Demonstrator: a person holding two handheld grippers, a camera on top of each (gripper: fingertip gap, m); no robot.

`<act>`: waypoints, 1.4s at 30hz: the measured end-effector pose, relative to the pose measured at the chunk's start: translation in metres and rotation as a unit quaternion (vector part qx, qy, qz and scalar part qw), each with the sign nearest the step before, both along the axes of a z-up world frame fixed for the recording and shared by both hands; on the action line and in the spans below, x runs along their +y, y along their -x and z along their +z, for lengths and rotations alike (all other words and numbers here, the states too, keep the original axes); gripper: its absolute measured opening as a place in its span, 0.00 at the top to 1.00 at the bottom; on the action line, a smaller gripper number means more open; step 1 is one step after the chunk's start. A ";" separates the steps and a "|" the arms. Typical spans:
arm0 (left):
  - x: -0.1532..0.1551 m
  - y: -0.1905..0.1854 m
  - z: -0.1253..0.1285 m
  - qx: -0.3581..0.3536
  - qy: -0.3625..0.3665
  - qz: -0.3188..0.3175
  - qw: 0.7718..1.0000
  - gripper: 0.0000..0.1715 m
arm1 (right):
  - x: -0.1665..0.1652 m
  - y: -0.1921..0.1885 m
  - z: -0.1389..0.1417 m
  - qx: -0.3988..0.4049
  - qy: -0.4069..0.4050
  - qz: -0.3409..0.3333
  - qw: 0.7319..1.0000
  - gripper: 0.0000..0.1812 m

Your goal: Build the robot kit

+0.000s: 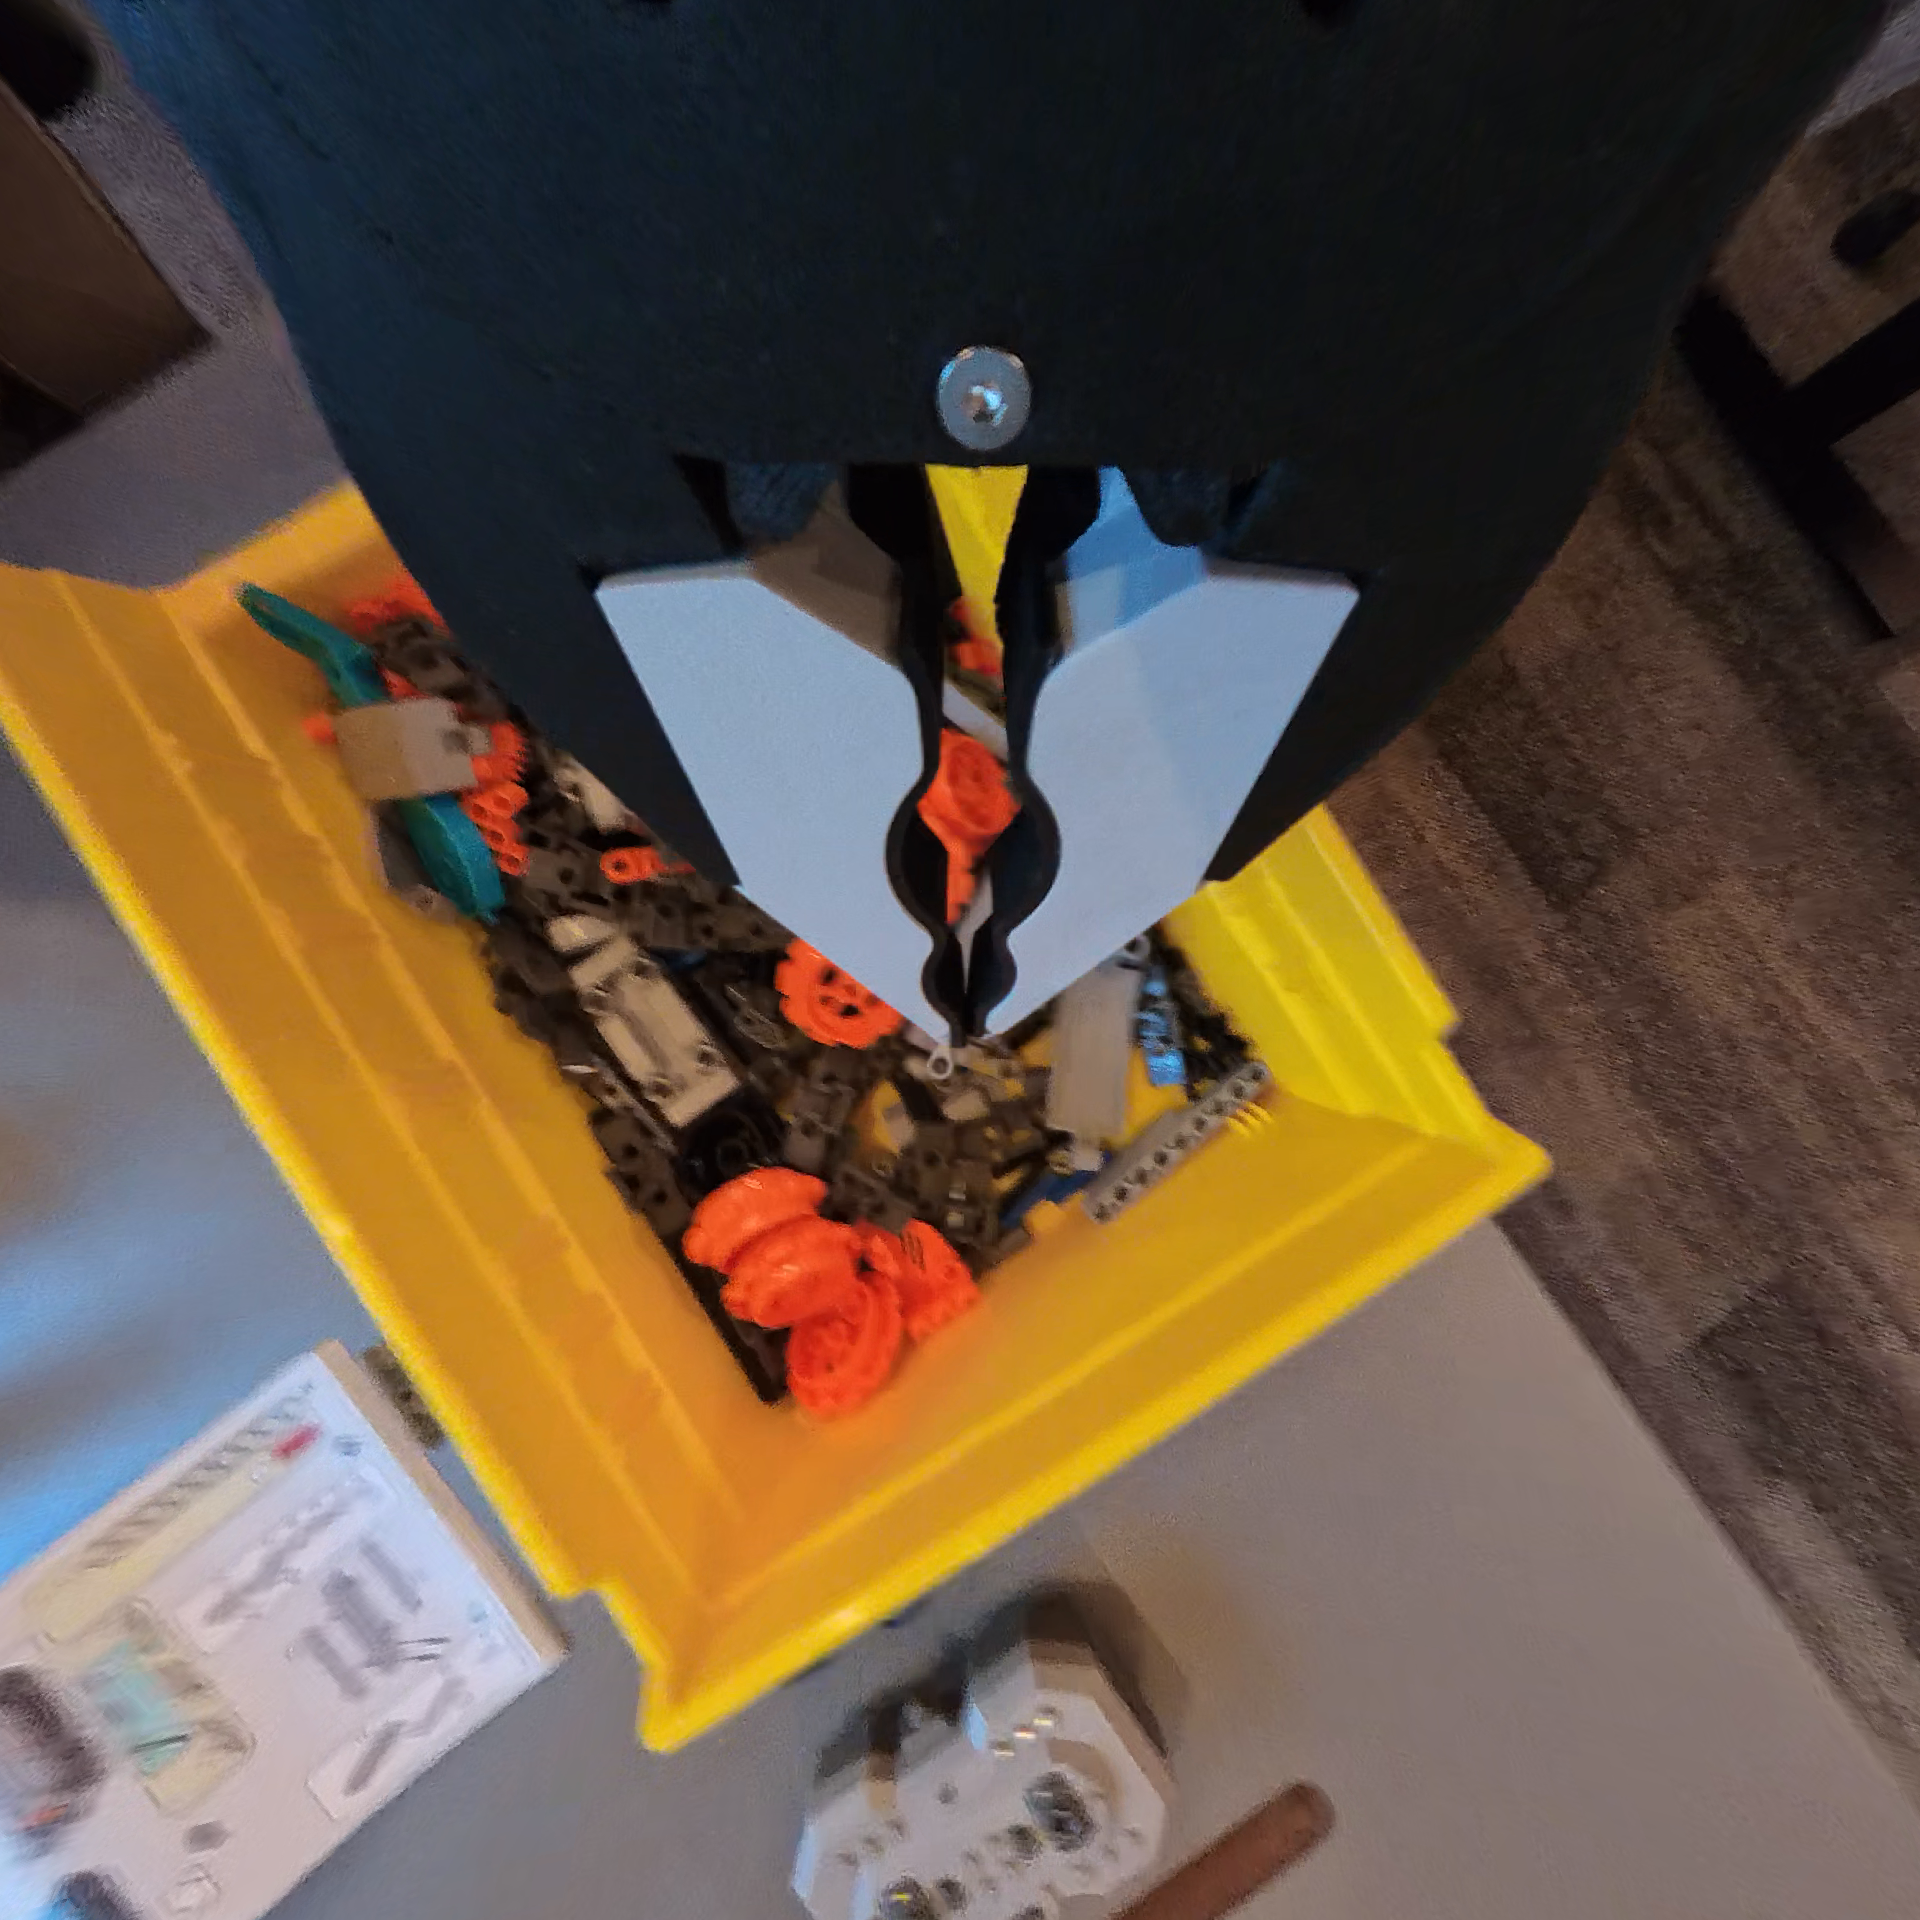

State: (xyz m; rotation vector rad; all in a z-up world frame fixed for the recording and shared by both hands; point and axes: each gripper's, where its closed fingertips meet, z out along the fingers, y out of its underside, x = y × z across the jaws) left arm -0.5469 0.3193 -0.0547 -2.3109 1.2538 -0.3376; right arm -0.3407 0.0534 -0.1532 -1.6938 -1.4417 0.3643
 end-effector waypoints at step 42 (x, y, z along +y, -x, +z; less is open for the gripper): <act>0.014 0.017 -0.012 0.120 -0.078 0.026 0.989 0.95 | -0.002 0.001 0.000 0.000 0.003 0.008 1.000 0.93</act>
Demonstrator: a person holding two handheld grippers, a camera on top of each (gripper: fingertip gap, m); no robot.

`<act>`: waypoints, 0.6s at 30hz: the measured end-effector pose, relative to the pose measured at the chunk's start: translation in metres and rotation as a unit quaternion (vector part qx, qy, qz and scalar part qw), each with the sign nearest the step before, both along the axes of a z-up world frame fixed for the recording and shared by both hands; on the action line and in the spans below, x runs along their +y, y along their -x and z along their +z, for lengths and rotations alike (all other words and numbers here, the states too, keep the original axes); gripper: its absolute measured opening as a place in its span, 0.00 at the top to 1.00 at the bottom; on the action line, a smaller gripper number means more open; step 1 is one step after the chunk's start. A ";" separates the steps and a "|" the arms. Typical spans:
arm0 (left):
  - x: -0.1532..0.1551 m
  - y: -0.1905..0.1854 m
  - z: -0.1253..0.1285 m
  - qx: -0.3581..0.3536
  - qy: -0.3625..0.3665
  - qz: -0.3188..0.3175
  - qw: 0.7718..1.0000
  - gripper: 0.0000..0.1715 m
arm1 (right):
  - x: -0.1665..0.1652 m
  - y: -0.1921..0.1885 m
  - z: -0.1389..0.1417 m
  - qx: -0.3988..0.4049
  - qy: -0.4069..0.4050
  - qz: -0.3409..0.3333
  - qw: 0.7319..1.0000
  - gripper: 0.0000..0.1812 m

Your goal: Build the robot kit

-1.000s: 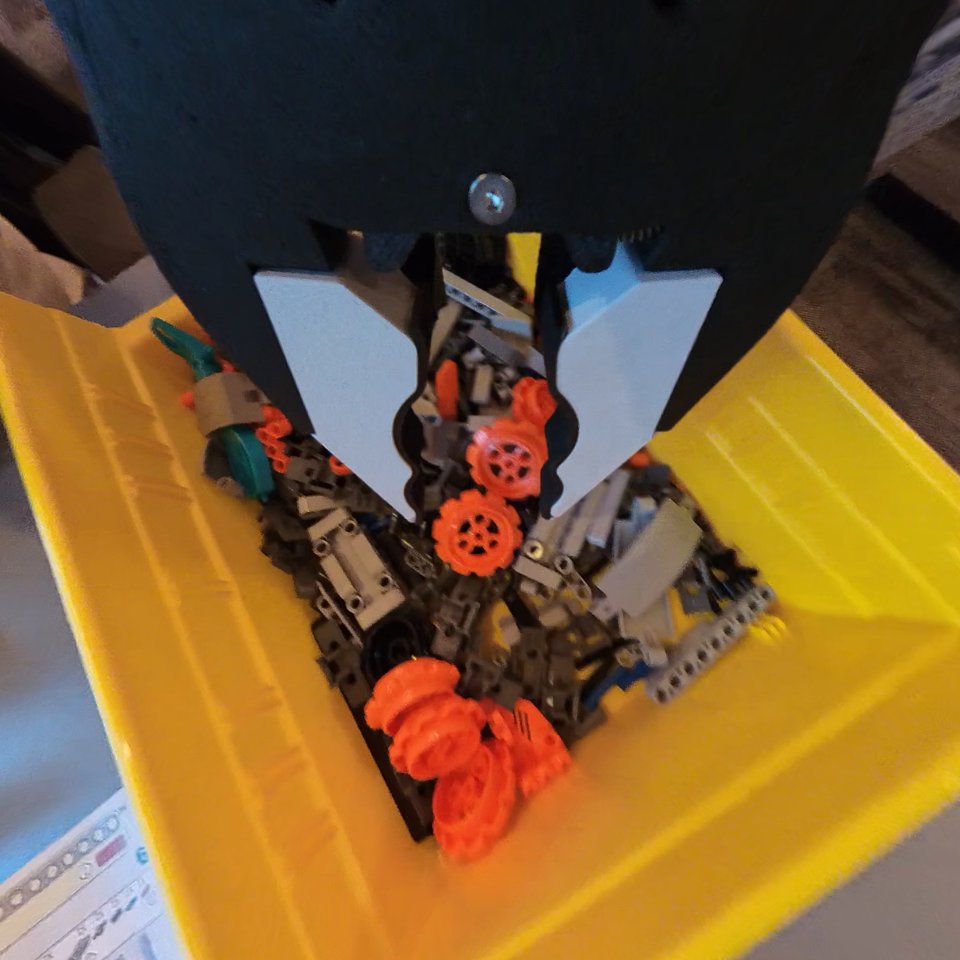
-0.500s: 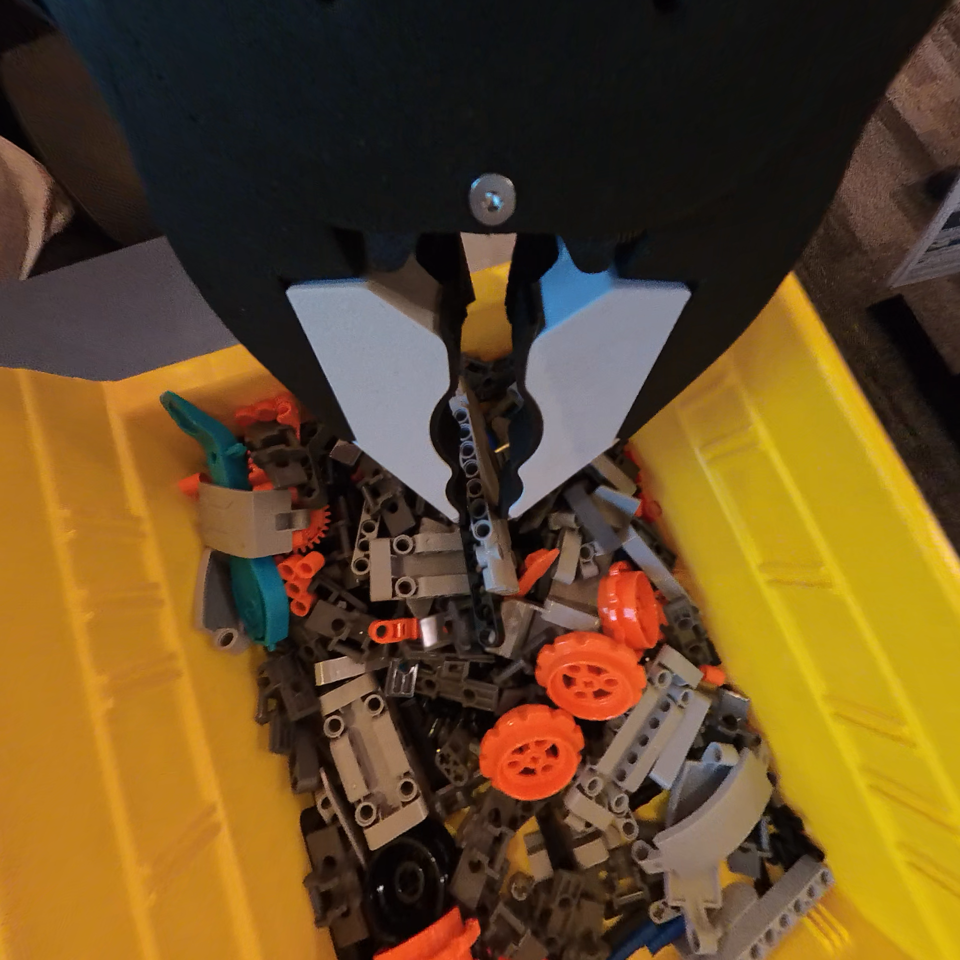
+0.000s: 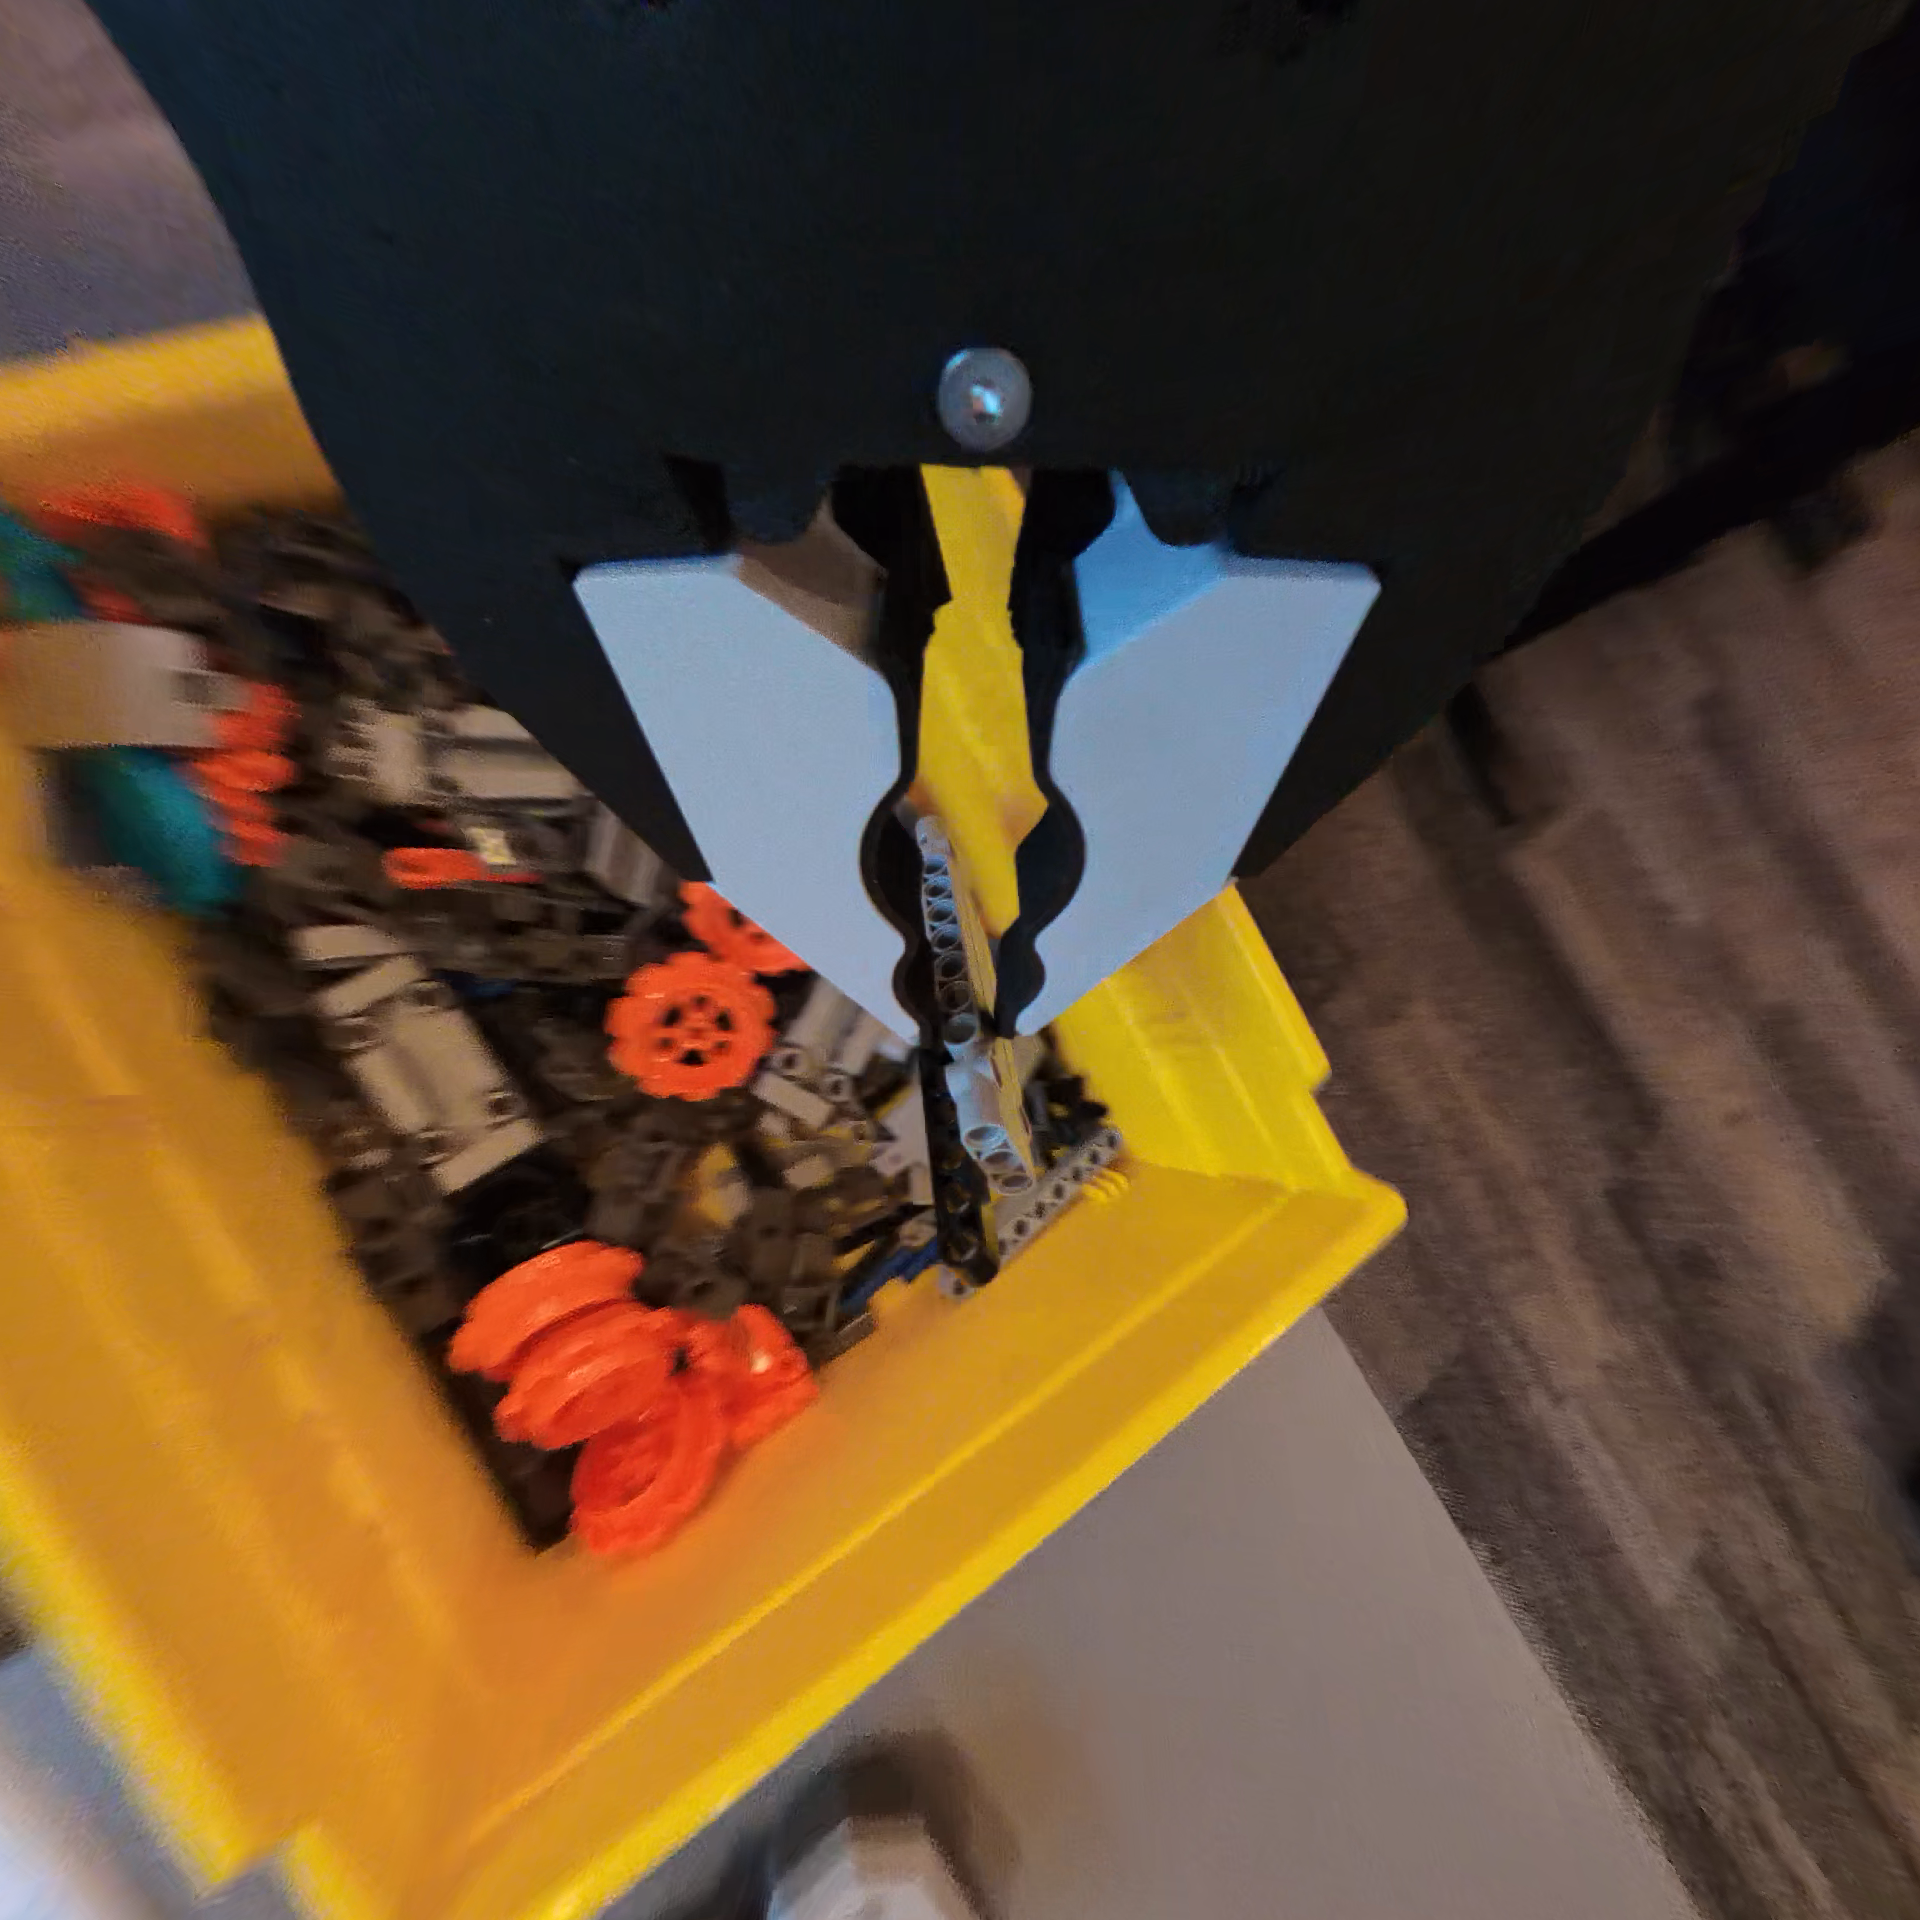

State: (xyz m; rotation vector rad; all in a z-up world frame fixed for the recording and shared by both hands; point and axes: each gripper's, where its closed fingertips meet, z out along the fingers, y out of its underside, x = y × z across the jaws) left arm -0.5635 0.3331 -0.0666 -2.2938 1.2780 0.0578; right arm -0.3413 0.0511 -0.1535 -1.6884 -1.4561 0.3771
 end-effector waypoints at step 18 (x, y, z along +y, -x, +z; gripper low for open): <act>-0.076 -0.016 0.005 -0.072 -0.027 -0.177 0.981 0.72 | 0.006 -0.003 0.001 0.003 0.003 -0.024 1.000 0.91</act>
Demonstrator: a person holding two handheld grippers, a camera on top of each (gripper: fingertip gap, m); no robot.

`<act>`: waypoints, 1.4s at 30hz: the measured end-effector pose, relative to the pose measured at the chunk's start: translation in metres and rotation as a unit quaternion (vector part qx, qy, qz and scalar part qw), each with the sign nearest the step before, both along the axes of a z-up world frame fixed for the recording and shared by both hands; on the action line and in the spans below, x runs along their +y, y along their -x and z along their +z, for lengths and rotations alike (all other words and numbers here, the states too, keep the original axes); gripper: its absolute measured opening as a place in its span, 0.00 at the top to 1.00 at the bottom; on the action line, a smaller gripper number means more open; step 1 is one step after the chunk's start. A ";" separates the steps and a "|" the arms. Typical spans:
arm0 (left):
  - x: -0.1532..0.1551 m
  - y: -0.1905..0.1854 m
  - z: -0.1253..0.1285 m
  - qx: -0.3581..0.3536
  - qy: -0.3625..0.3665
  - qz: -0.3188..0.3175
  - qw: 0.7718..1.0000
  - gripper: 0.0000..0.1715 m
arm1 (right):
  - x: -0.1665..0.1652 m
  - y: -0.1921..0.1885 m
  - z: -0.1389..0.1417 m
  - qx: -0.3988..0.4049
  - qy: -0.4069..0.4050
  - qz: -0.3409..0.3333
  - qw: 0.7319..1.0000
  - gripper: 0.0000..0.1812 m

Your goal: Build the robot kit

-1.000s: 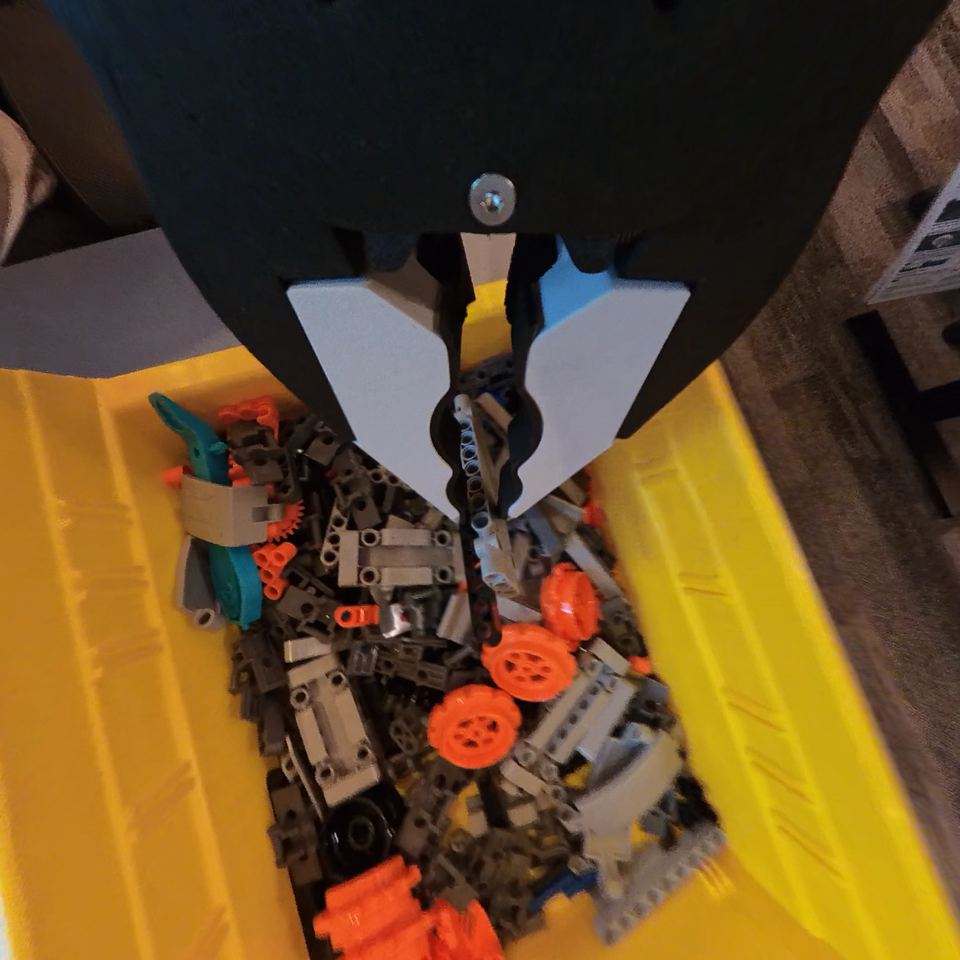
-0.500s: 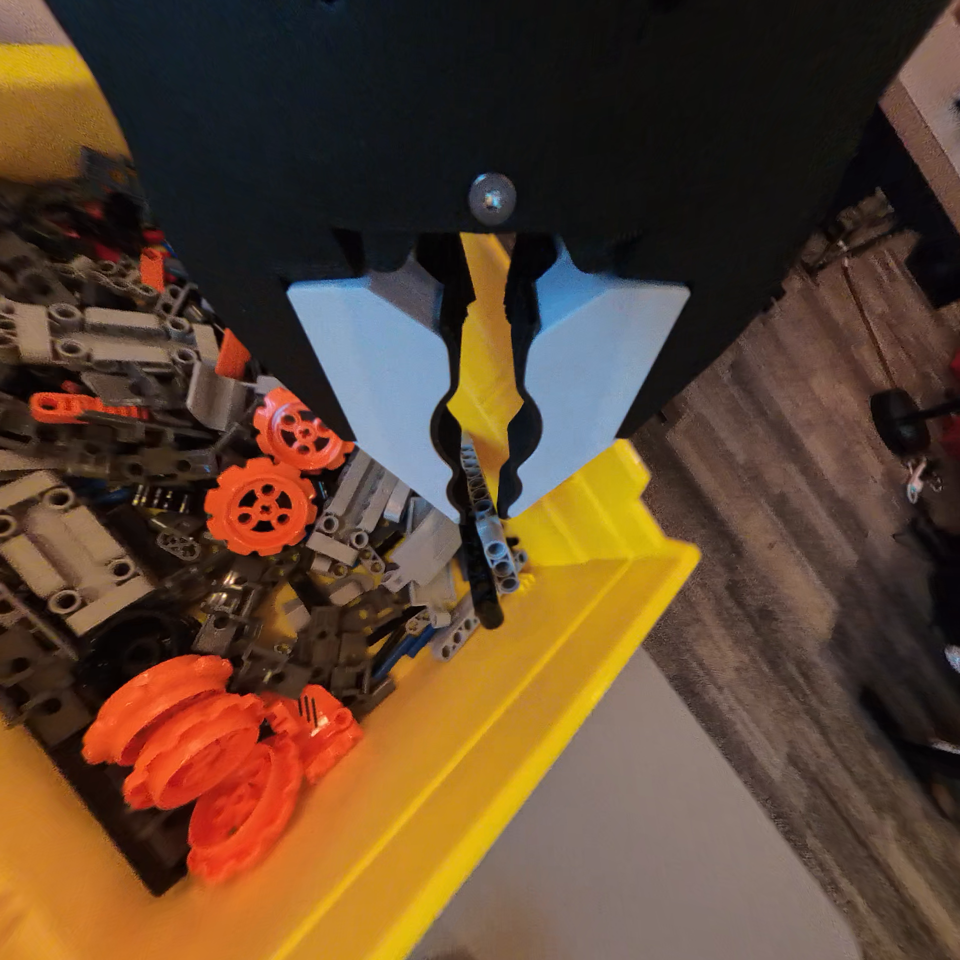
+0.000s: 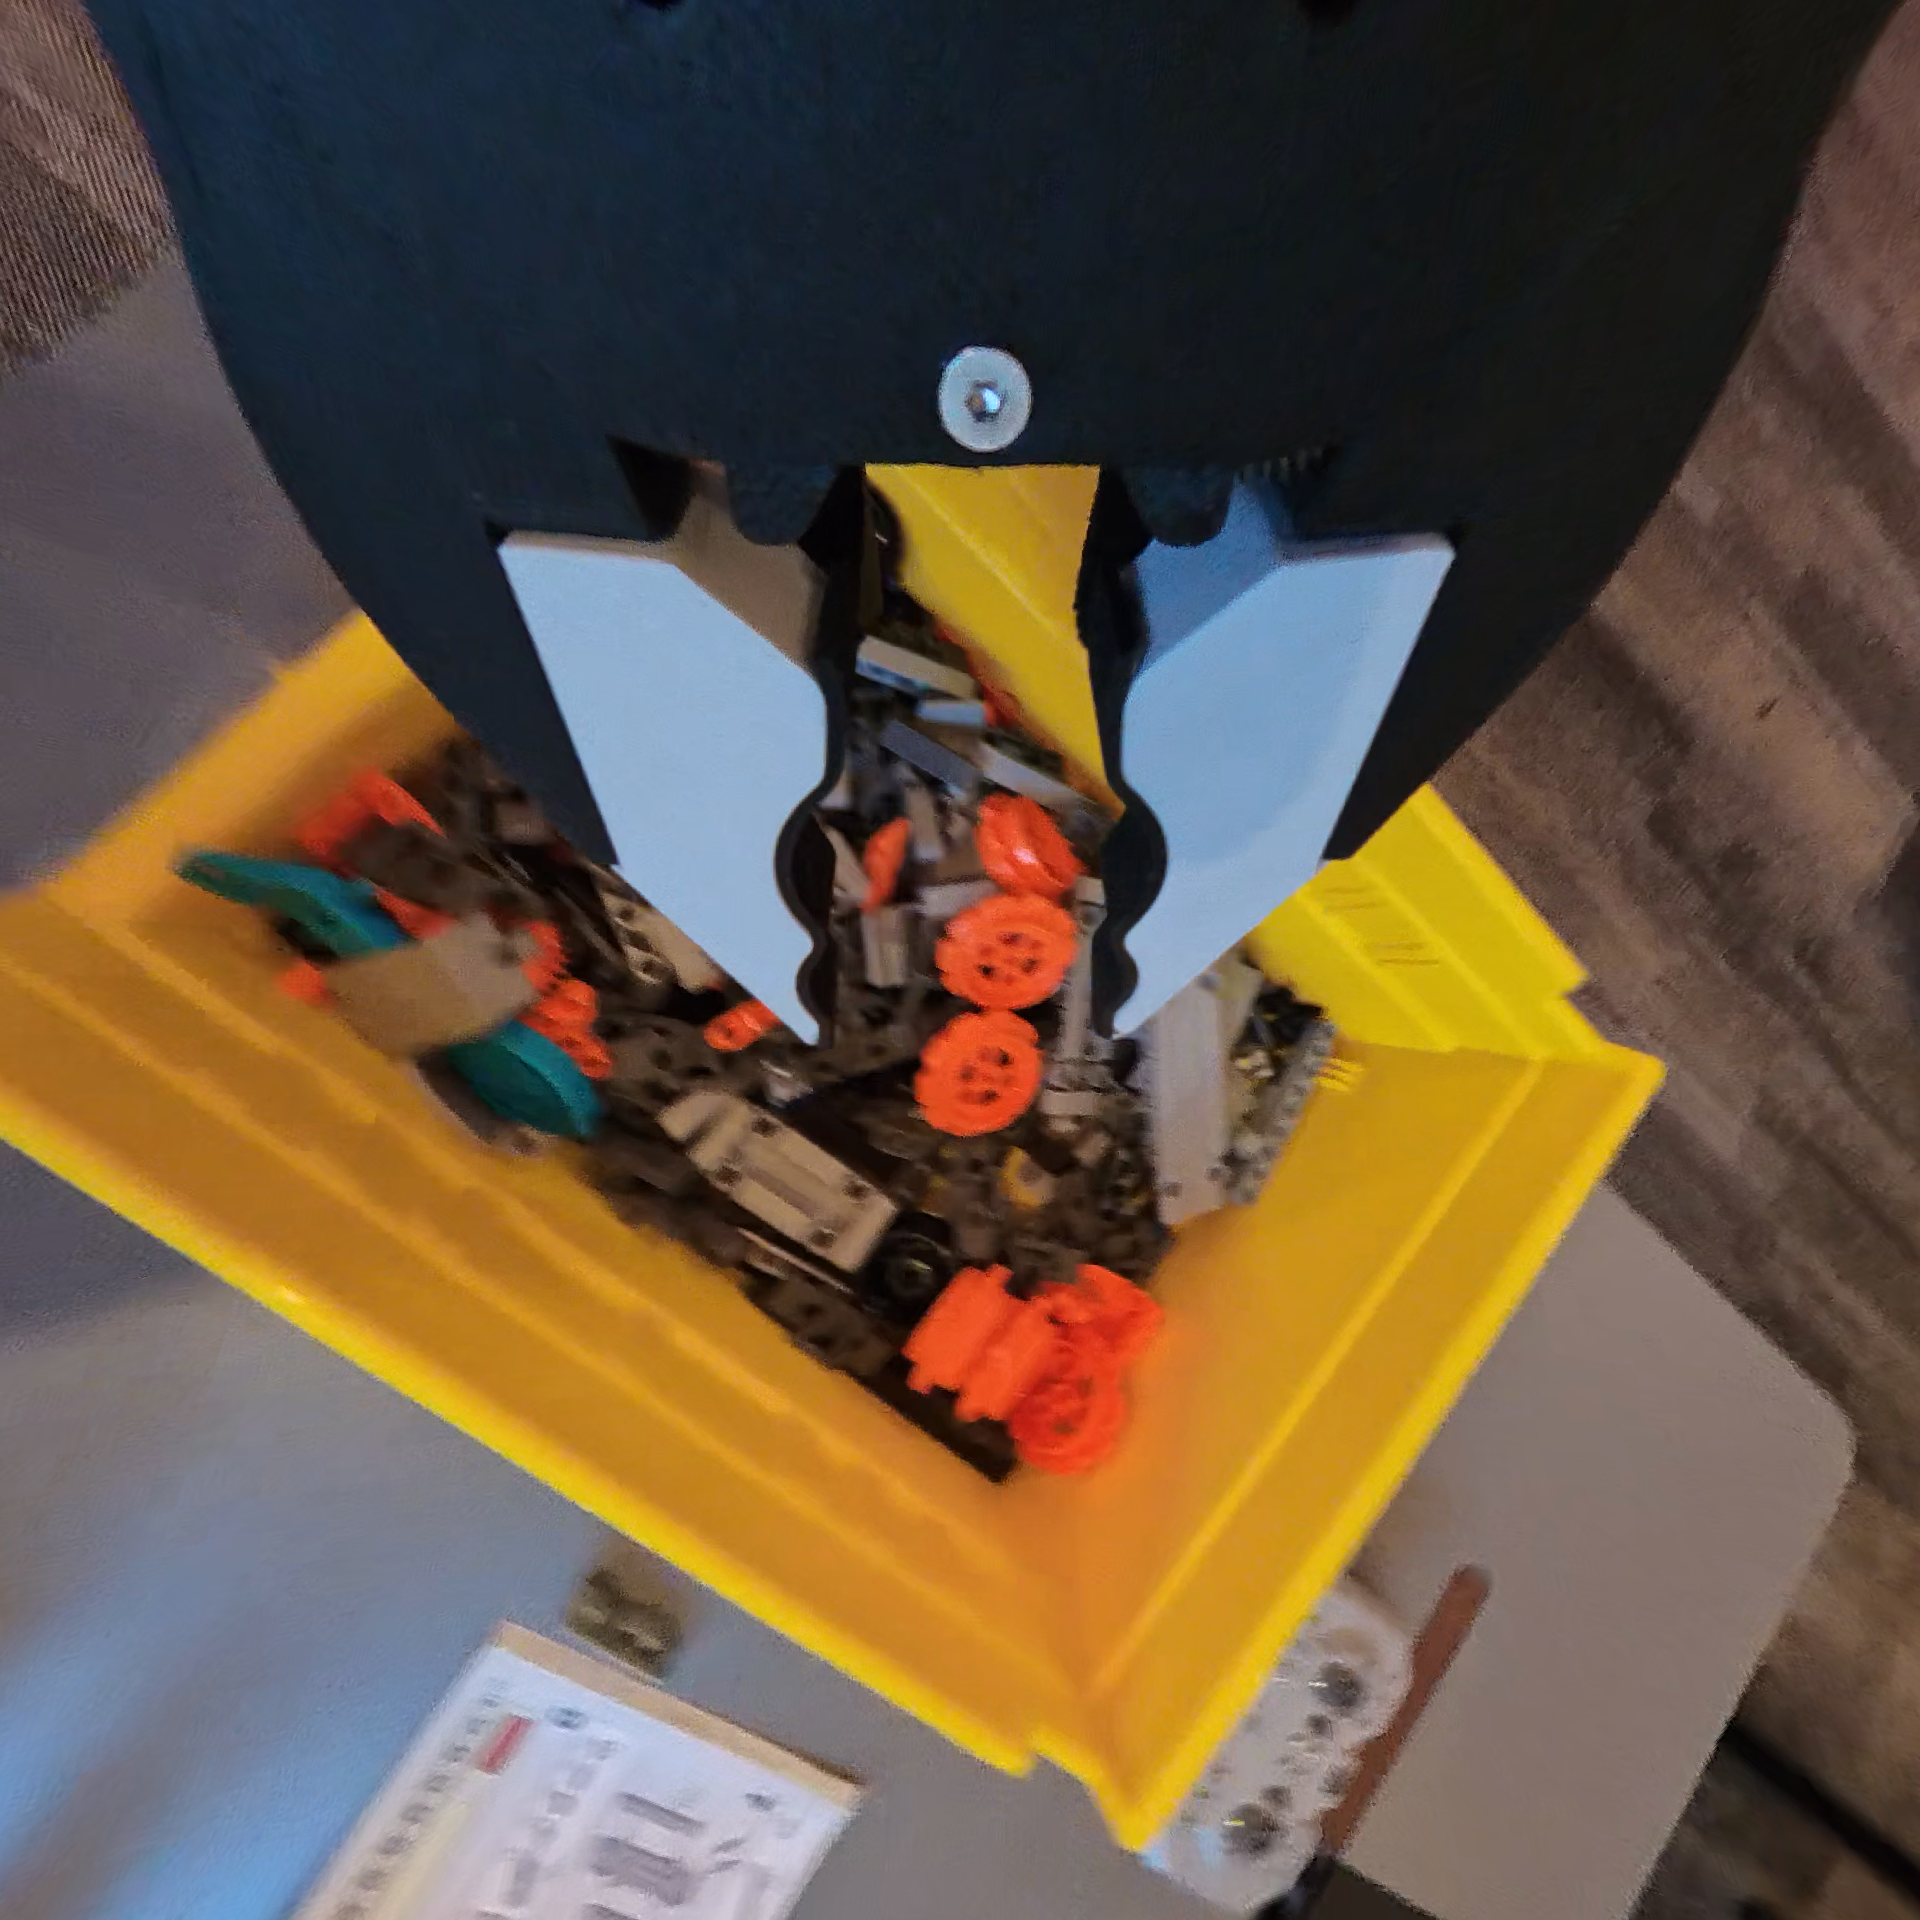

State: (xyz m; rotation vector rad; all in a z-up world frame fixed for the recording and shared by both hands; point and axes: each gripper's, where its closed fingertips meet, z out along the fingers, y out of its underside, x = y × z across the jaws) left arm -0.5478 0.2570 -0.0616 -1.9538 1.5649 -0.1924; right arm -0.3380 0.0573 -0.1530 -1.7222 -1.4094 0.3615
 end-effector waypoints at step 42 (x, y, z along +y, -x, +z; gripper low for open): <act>-0.002 0.004 0.023 -0.137 0.003 0.132 0.982 0.97 | 0.119 0.061 0.149 0.230 0.001 -0.173 0.958 0.87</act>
